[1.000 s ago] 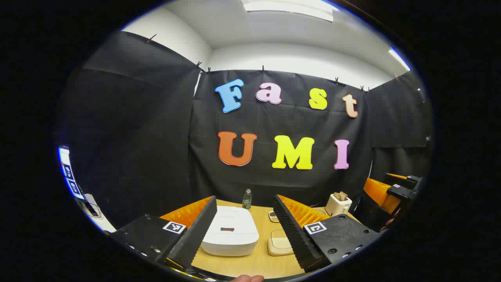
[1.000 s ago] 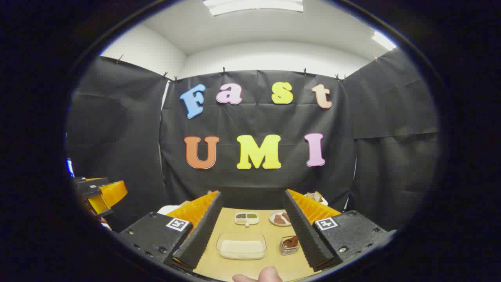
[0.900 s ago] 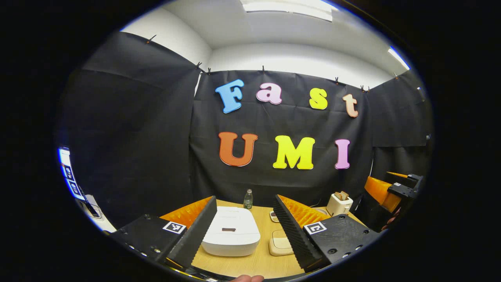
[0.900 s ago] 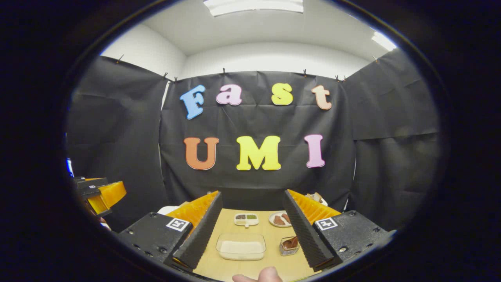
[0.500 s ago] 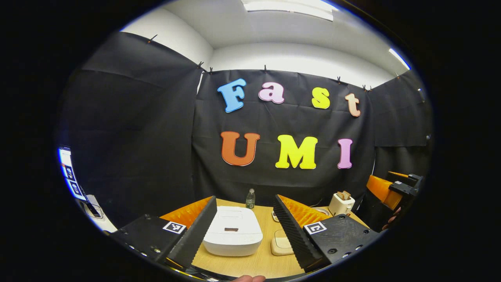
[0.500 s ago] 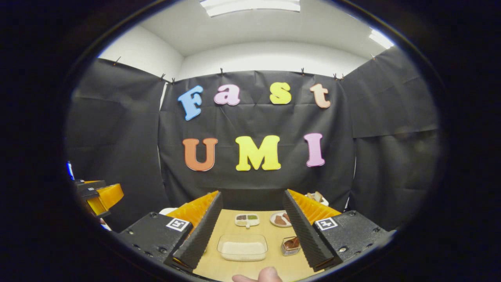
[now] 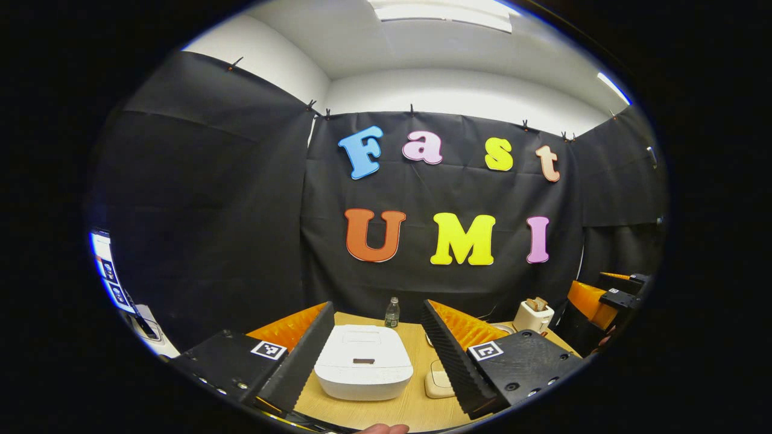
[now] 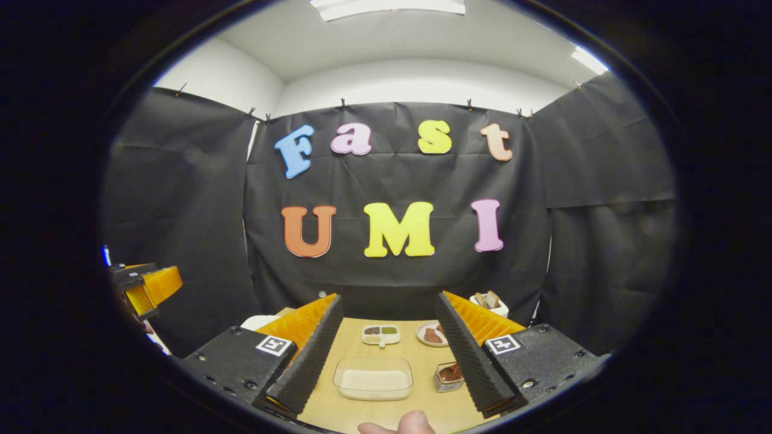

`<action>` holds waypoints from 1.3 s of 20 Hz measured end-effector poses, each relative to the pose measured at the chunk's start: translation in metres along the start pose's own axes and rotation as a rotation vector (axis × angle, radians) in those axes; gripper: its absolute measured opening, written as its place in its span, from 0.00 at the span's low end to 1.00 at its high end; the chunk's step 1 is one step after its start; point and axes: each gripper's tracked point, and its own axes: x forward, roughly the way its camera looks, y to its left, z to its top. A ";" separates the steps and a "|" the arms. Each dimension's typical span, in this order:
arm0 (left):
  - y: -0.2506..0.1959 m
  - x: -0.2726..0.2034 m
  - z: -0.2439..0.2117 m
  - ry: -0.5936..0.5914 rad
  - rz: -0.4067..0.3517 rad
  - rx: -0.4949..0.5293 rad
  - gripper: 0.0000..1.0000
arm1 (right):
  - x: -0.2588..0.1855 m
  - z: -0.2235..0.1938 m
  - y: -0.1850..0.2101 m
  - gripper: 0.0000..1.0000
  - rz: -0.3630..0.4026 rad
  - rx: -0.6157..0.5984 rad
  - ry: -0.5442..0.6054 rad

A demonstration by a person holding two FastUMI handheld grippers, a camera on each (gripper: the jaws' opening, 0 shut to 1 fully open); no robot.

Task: Close the left gripper, press the button to open the rice cooker; take a wooden spoon from the chopstick holder with the right hand, scoop a spoonful of rice and pour it into the rice cooker, then put the wooden spoon back into the chopstick holder.

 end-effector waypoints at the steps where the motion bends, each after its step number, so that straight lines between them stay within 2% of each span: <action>1: 0.001 0.001 -0.003 0.004 0.001 0.003 0.94 | 0.003 0.000 0.000 1.00 -0.002 0.002 -0.002; 12: 0.004 0.025 -0.016 0.047 0.025 0.018 0.94 | 0.031 -0.003 -0.007 1.00 -0.009 0.012 0.011; 21: 0.014 0.057 -0.077 0.259 0.037 0.022 0.94 | 0.056 -0.017 -0.028 0.99 -0.016 -0.024 0.011; 23: 0.013 0.072 -0.088 0.315 0.021 0.014 0.83 | 0.062 -0.023 -0.036 0.99 -0.019 -0.023 0.020; 25: 0.016 0.084 -0.104 0.393 0.018 -0.006 0.67 | 0.070 -0.028 -0.048 1.00 -0.030 -0.010 0.029; 26: 0.017 0.090 -0.112 0.439 0.020 -0.016 0.36 | 0.073 -0.030 -0.055 1.00 -0.041 -0.005 0.033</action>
